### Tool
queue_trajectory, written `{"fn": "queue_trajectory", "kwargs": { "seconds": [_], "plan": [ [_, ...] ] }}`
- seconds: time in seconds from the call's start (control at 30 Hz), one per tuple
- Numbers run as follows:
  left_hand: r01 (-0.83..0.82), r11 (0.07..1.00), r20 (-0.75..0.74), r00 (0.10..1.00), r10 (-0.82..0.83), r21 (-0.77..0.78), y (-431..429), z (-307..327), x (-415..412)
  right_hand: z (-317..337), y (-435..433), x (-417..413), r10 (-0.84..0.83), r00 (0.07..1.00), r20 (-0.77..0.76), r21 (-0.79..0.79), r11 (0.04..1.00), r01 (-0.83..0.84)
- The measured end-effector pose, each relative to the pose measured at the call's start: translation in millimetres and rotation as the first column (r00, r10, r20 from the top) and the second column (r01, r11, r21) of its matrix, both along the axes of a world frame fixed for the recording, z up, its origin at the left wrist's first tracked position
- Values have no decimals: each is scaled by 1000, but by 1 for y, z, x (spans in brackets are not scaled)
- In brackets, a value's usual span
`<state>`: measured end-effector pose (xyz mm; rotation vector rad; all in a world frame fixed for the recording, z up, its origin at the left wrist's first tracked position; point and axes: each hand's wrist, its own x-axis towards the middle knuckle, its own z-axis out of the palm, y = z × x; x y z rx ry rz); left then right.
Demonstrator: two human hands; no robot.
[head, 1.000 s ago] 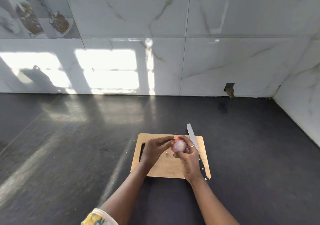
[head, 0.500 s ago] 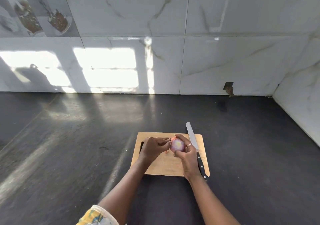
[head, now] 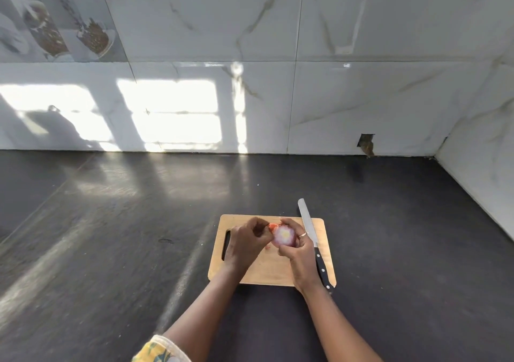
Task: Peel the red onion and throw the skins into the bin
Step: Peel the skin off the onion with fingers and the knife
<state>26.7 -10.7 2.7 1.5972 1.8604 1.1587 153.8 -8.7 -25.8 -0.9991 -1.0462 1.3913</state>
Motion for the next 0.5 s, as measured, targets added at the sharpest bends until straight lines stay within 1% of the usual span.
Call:
{"fn": "queue_trajectory", "kwargs": {
  "seconds": [0.13,0.2,0.27,0.33,0.4,0.47,0.5],
  "plan": [
    [64,995,90,994,-57,-71,2,5,0,-1,0,0,7,1000,1,6,1000,-7],
    [85,992,78,994,-77,-99,5,3,1,-1,0,0,13,1000,0,0,1000,-13],
    [104,991,71,993,-98,-86,6,3,2,2,-1,0,17,1000,-15,9,1000,-16],
    [111,989,177,980,-92,-99,9,2,2,6,-1,0,17,1000,-26,15,1000,-17],
    [93,988,287,957,-53,-126,10,1,1,4,0,0,16,1000,-22,7,1000,-16],
    [67,989,323,946,-21,-130,11,0,1,2,0,1,28,999,32,11,1000,-28],
    [56,990,323,946,-12,-128,11,1,1,0,0,1,38,995,91,19,999,-40]
  ]
}}
